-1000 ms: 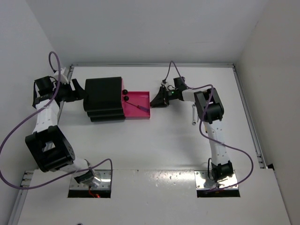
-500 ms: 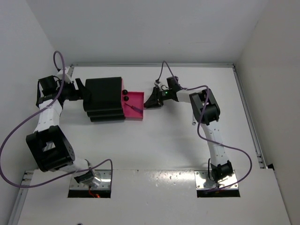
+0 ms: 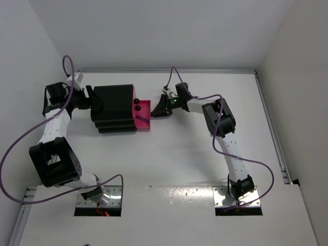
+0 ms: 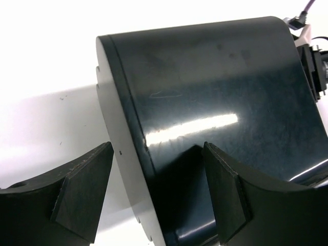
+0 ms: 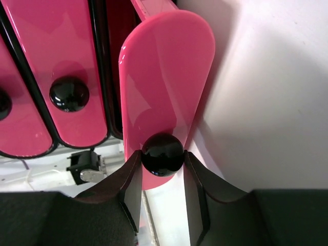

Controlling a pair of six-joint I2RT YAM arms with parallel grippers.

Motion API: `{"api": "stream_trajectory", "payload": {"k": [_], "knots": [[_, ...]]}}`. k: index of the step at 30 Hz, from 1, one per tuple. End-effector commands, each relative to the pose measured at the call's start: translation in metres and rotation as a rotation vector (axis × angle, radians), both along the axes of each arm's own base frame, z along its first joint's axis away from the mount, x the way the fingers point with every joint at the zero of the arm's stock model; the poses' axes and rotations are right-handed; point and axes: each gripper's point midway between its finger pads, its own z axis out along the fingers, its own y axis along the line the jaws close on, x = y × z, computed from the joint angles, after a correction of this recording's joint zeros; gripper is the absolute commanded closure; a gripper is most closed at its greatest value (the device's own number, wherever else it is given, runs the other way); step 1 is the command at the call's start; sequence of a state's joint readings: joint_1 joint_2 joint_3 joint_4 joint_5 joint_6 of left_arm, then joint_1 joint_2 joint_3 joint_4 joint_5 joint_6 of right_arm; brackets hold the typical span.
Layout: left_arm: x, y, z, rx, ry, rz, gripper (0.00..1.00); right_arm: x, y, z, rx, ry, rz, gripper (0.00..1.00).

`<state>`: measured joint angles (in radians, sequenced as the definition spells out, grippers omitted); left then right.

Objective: Sort the tools into containers

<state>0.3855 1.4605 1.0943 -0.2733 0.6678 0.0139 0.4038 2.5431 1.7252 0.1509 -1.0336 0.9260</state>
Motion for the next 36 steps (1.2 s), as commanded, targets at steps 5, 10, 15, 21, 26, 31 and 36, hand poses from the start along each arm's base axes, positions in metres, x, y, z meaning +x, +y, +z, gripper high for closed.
{"api": "stream_trajectory", "payload": {"k": [5,10,15,21,26,31,36], "knots": [[-0.027,-0.018,-0.065,0.014,0.210,-0.039,0.24,-0.002,0.037,0.041,0.162,-0.081,0.084,0.71],[-0.027,-0.022,-0.071,0.012,0.219,-0.049,0.24,0.001,0.049,0.043,0.183,-0.095,0.088,0.71],[-0.028,-0.024,-0.077,0.016,0.230,-0.052,0.24,-0.001,0.060,0.042,0.201,-0.089,0.090,0.71],[-0.028,-0.024,-0.079,0.016,0.230,-0.052,0.24,-0.007,0.076,0.039,0.207,-0.082,0.097,0.71],[-0.030,-0.028,-0.082,0.021,0.235,-0.066,0.24,-0.006,0.083,0.040,0.213,-0.069,0.092,0.66],[-0.030,-0.026,-0.083,0.027,0.238,-0.060,0.24,-0.011,0.094,0.038,0.227,-0.077,0.101,0.63],[-0.032,-0.039,-0.086,0.035,0.243,-0.098,0.24,-0.012,0.093,0.033,0.231,-0.066,0.098,0.56]]}}
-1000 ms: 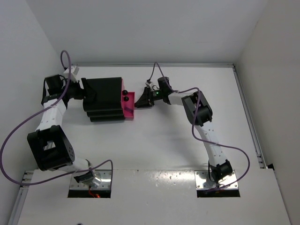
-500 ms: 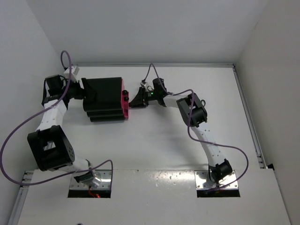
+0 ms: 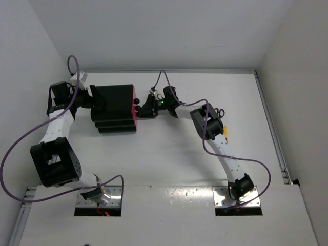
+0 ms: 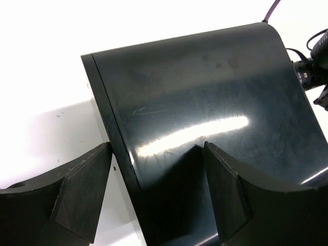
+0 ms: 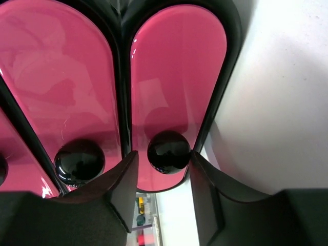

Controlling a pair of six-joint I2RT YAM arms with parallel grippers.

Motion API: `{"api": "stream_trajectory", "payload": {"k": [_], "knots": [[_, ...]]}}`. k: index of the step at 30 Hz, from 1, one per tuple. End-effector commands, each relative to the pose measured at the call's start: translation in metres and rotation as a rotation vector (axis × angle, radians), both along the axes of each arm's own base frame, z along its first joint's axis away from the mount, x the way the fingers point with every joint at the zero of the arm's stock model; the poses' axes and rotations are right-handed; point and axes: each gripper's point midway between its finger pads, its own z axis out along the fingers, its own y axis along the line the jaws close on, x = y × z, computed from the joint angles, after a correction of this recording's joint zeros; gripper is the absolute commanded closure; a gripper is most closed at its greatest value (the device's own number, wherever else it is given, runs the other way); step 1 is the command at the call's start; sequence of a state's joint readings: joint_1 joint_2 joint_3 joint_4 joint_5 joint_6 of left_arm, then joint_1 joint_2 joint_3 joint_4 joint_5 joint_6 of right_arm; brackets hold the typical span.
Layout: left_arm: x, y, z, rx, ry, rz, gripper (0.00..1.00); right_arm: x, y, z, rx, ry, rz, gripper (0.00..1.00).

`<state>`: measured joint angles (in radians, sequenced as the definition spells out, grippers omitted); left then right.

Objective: Sort the tools into containers

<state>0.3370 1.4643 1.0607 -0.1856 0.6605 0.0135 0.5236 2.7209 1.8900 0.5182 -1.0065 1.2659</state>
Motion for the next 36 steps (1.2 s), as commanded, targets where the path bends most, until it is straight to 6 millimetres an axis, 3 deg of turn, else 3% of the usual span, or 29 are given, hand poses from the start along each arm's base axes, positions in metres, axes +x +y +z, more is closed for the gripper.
{"api": "stream_trajectory", "payload": {"k": [1,4,6,14,22,27,36], "knots": [[-0.042,-0.023,-0.084,0.021,0.288,-0.052,0.24,-0.013,0.015,0.034,0.088,-0.082,0.078,0.54],[-0.041,-0.033,-0.084,0.025,0.288,-0.080,0.24,-0.018,0.011,0.041,0.089,-0.085,0.078,0.48],[-0.042,-0.043,-0.084,0.020,0.292,-0.097,0.24,-0.016,-0.002,0.046,0.082,-0.087,0.059,0.44],[-0.042,-0.055,-0.087,-0.011,0.301,-0.097,0.28,-0.008,-0.049,0.057,0.066,-0.099,-0.009,0.44],[-0.049,-0.091,-0.091,-0.026,0.326,-0.169,0.29,0.003,-0.081,0.068,0.073,-0.111,-0.056,0.44],[-0.052,-0.100,-0.099,-0.055,0.367,-0.140,0.30,0.011,-0.106,0.079,0.076,-0.126,-0.104,0.44],[-0.061,-0.131,-0.105,-0.140,0.392,-0.189,0.30,0.018,-0.115,0.086,0.080,-0.146,-0.133,0.43]]}}
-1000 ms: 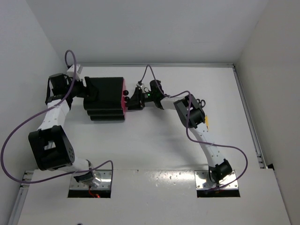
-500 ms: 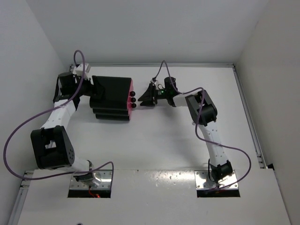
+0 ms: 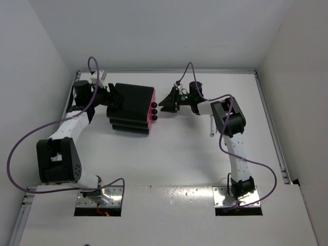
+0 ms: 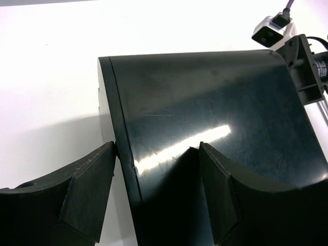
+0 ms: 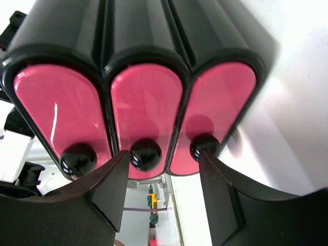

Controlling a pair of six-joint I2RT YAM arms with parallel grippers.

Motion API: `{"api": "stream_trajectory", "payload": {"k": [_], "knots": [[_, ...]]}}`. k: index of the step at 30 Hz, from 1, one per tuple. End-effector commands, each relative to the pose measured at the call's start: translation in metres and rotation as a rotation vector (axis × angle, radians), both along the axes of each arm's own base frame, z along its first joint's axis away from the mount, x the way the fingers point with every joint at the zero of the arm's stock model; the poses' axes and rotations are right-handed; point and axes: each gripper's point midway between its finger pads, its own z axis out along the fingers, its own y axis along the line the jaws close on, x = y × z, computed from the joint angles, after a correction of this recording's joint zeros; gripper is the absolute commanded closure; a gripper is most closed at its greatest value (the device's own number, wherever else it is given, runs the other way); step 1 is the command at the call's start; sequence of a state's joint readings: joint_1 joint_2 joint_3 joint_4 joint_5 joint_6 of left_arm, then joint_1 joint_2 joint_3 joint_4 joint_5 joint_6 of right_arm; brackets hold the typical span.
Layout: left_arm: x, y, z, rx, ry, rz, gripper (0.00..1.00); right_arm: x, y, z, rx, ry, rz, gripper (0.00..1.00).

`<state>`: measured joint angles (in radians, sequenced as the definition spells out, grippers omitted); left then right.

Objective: Sort the tools into containers

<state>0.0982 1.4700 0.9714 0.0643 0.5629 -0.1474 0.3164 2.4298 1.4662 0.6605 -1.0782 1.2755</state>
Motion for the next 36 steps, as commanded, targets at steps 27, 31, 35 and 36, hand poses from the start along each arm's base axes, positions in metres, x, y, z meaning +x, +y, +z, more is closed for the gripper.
{"api": "stream_trajectory", "payload": {"k": [27,31,35,36], "knots": [[-0.094,-0.071,-0.098,-0.041,0.414,-0.204,0.30,0.055,0.031,0.052,0.074,-0.212,-0.034,0.42],[-0.083,-0.054,-0.090,-0.013,0.360,-0.123,0.30,0.057,0.013,0.061,0.074,-0.221,-0.065,0.42],[-0.070,-0.025,-0.076,0.010,0.293,-0.008,0.29,0.057,-0.024,0.076,0.059,-0.255,-0.113,0.41],[-0.067,-0.021,-0.074,0.008,0.281,0.004,0.27,0.060,-0.039,0.081,0.058,-0.258,-0.130,0.41]]}}
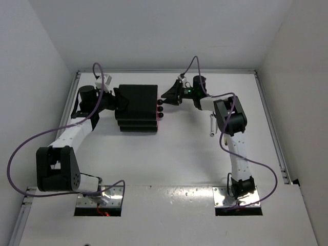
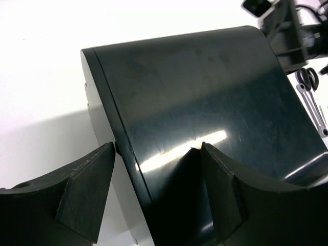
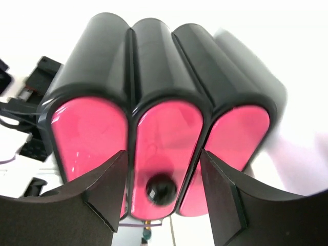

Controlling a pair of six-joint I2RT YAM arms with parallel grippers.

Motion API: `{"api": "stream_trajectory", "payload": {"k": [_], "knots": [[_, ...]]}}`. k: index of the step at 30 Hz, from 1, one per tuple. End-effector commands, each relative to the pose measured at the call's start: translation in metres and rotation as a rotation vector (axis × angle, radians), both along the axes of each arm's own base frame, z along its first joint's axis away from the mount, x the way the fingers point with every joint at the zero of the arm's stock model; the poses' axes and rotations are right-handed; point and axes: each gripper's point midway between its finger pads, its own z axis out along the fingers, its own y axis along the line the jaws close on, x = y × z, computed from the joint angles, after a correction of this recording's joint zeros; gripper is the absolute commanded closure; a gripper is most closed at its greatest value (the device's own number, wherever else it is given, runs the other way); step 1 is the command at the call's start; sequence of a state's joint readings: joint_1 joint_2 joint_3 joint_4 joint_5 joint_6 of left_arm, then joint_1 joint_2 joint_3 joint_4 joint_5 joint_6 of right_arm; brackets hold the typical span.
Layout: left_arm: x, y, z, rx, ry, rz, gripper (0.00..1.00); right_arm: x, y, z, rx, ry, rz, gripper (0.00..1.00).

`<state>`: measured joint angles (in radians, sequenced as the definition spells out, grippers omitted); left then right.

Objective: Sort the tools into containers

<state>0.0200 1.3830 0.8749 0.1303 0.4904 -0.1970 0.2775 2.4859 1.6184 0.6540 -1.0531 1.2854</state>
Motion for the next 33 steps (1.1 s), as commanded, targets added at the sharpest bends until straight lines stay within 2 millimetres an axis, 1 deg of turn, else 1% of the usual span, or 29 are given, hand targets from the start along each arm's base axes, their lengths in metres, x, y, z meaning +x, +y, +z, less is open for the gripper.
{"api": "stream_trajectory", "payload": {"k": [1,2,3,5,6,7,8,9,11,12,13,14,15,16,17,18,19,20,21,22,23,25,26,27,29,30,31,32,33], "knots": [[-0.048,0.013,-0.073,0.013,0.301,0.023,0.27,0.011,-0.039,0.074,0.034,-0.198,-0.066,0.41],[-0.047,0.018,-0.073,0.018,0.297,0.032,0.25,0.011,-0.047,0.078,0.035,-0.201,-0.072,0.40],[-0.040,0.023,-0.063,0.018,0.273,0.044,0.25,0.013,-0.062,0.082,0.034,-0.203,-0.089,0.40],[-0.038,0.028,-0.054,0.014,0.265,0.040,0.22,0.008,-0.076,0.089,0.031,-0.210,-0.102,0.40],[-0.030,0.031,-0.037,0.019,0.228,0.033,0.22,0.007,-0.086,0.091,0.032,-0.218,-0.107,0.40],[-0.030,0.032,-0.031,0.022,0.228,0.015,0.20,0.000,-0.086,0.095,0.032,-0.227,-0.089,0.40],[-0.021,0.034,-0.011,0.036,0.185,0.011,0.20,0.000,-0.094,0.096,0.030,-0.226,-0.104,0.40],[-0.019,0.034,-0.004,0.045,0.173,0.008,0.20,-0.006,-0.100,0.092,0.028,-0.205,-0.108,0.40],[-0.016,0.041,0.024,0.071,0.107,0.045,0.20,-0.018,-0.106,0.092,0.023,-0.196,-0.109,0.40],[-0.012,0.044,0.043,0.093,0.054,0.056,0.20,-0.023,-0.106,0.089,0.016,-0.188,-0.107,0.40],[-0.012,0.048,0.054,0.128,0.025,0.086,0.20,-0.030,-0.107,0.086,0.011,-0.179,-0.096,0.40],[-0.016,0.048,0.069,0.161,-0.011,0.098,0.20,-0.035,-0.107,0.081,-0.005,-0.191,-0.091,0.40],[-0.017,0.047,0.082,0.199,-0.042,0.103,0.20,-0.046,-0.108,0.067,-0.022,-0.138,-0.087,0.40],[-0.026,0.038,0.080,0.250,-0.037,0.043,0.20,-0.053,-0.109,0.068,-0.028,-0.141,-0.075,0.40],[-0.031,0.036,0.084,0.269,-0.045,0.024,0.21,-0.058,-0.110,0.061,-0.044,-0.154,-0.069,0.40],[-0.037,0.031,0.091,0.277,-0.063,0.011,0.21,-0.069,-0.106,0.049,-0.053,-0.118,-0.053,0.40],[-0.042,0.024,0.092,0.292,-0.072,-0.018,0.26,-0.075,-0.106,0.048,-0.050,-0.120,-0.041,0.40],[-0.048,0.021,0.091,0.294,-0.063,-0.039,0.29,-0.083,-0.102,0.041,-0.053,-0.095,-0.029,0.40],[-0.053,0.015,0.092,0.294,-0.072,-0.057,0.31,-0.083,-0.102,0.041,-0.053,-0.095,-0.029,0.40],[-0.055,0.009,0.088,0.286,-0.061,-0.070,0.32,-0.087,-0.098,0.038,-0.052,-0.094,-0.018,0.40],[-0.058,0.002,0.081,0.293,-0.043,-0.084,0.39,-0.090,-0.094,0.038,-0.052,-0.094,-0.008,0.40],[-0.060,-0.003,0.078,0.308,-0.034,-0.086,0.44,-0.088,-0.089,0.037,-0.057,-0.082,-0.003,0.40],[-0.060,-0.011,0.073,0.306,-0.018,-0.101,0.44,-0.084,-0.083,0.043,-0.055,-0.095,-0.001,0.40],[-0.060,-0.014,0.064,0.313,0.001,-0.109,0.46,-0.080,-0.083,0.040,-0.059,-0.076,-0.010,0.40],[-0.061,-0.026,0.059,0.320,0.016,-0.129,0.46,-0.077,-0.068,0.049,-0.054,-0.079,0.008,0.40],[-0.059,-0.029,0.053,0.328,0.032,-0.133,0.46,-0.076,-0.063,0.045,-0.052,-0.059,0.016,0.40],[-0.060,-0.032,0.045,0.338,0.048,-0.140,0.46,-0.072,-0.054,0.049,-0.049,-0.062,0.022,0.40],[-0.060,-0.037,0.046,0.350,0.036,-0.141,0.46,-0.072,-0.049,0.050,-0.042,-0.063,0.030,0.41],[-0.058,-0.039,0.039,0.358,0.049,-0.143,0.46,-0.070,-0.044,0.050,-0.041,-0.040,0.024,0.41]]}}
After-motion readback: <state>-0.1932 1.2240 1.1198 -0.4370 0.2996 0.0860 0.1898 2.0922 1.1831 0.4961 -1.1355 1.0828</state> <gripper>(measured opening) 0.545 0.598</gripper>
